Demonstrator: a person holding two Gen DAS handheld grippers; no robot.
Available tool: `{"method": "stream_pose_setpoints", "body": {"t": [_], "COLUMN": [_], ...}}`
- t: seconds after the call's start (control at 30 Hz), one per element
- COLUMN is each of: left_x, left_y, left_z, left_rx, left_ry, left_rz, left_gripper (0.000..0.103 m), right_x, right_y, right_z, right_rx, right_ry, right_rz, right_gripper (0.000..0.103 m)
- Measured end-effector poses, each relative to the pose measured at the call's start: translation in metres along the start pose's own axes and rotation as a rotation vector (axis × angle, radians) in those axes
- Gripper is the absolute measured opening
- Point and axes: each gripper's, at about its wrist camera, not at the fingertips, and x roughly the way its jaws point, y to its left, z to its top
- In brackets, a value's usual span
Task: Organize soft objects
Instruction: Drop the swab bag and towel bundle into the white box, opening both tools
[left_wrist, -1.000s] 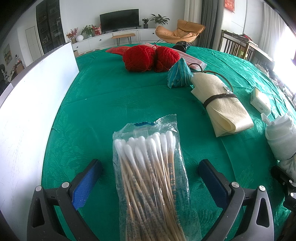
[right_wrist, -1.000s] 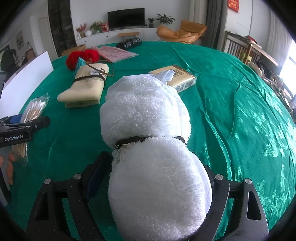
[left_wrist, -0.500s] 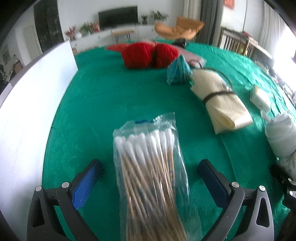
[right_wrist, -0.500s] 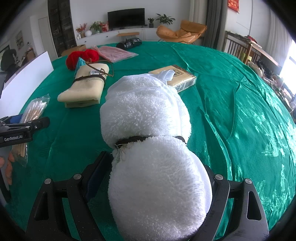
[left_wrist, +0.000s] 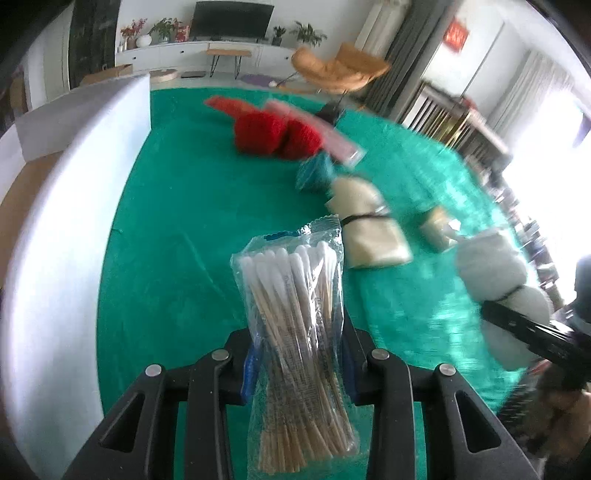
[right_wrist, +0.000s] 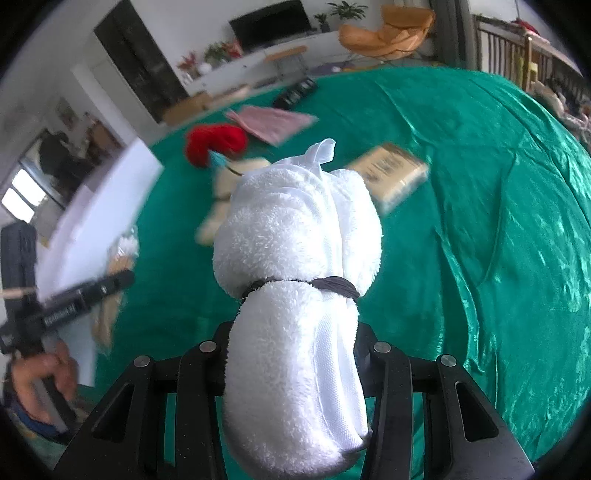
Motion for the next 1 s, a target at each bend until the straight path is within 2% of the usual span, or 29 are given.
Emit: {"method": "stream_pose_setpoints", "body": {"t": [0.03, 0.13, 0.27, 0.33, 0.37, 0.4, 0.43, 0.47, 0.5, 0.53, 0.57, 0.6, 0.67, 0.77, 0.83, 0.87, 1.0], "left_x": [-0.017, -0.061, -0.131, -0.162, -0.176, -0.184, -0.193, -0.198, -0.206, -0.21, -0.219, -0.224, -0.233, -0.231, -0.222, -0.215, -0.185], "left_y": [0.002, 0.012, 0.06, 0.096, 0.117, 0.133, 0.153, 0.164, 0.185, 0.194, 0.209, 0.217, 0.223, 0.223, 0.215, 0.204, 0.15], "left_z": [0.002, 0.007, 0.014, 0.009, 0.005, 0.002, -0.003, -0.006, -0.013, -0.016, -0.023, -0.029, -0.036, -0.033, -0.027, -0.022, -0.005], "left_rx": [-0.017, -0.041, -0.088, -0.132, -0.159, -0.184, -0.22, -0.241, -0.282, -0.304, -0.348, -0.381, -0.407, -0.416, -0.415, -0.405, -0.322], "left_ry": [-0.02, -0.084, -0.193, -0.235, -0.246, -0.247, -0.241, -0.237, -0.229, -0.229, -0.24, -0.257, -0.3, -0.323, -0.34, -0.354, -0.347], "left_rz": [-0.032, -0.058, 0.043, 0.147, 0.227, 0.299, 0.408, 0.47, 0.581, 0.621, 0.665, 0.674, 0.663, 0.663, 0.602, 0.541, 0.345], "left_gripper": [0.035, 0.035, 0.036, 0.036, 0.036, 0.037, 0.039, 0.045, 0.057, 0.063, 0.076, 0.081, 0.086, 0.087, 0.087, 0.087, 0.087], "right_x": [-0.007, -0.023, -0.03, -0.028, -0.025, -0.021, -0.015, -0.01, -0.004, 0.005, 0.01, 0.014, 0.017, 0.021, 0.027, 0.031, 0.064], "right_y": [0.01, 0.052, 0.141, 0.196, 0.223, 0.249, 0.277, 0.297, 0.316, 0.334, 0.345, 0.352, 0.346, 0.312, 0.282, 0.267, 0.186], "right_z": [0.005, 0.018, 0.041, 0.05, 0.052, 0.053, 0.053, 0.052, 0.051, 0.049, 0.047, 0.046, 0.047, 0.047, 0.047, 0.043, 0.018], "right_rx": [-0.007, -0.055, -0.165, -0.234, -0.267, -0.292, -0.306, -0.314, -0.326, -0.348, -0.366, -0.379, -0.364, -0.334, -0.339, -0.348, -0.339], "right_ry": [-0.006, -0.006, 0.009, 0.034, 0.051, 0.068, 0.082, 0.09, 0.107, 0.132, 0.149, 0.153, 0.124, 0.088, 0.041, 0.019, -0.018], "right_rz": [0.024, 0.116, 0.287, 0.383, 0.43, 0.473, 0.523, 0.566, 0.61, 0.622, 0.614, 0.606, 0.593, 0.53, 0.43, 0.371, 0.072], "right_gripper": [0.045, 0.045, 0.045, 0.046, 0.047, 0.054, 0.059, 0.073, 0.079, 0.079, 0.079, 0.079, 0.079, 0.079, 0.079, 0.079, 0.079]}}
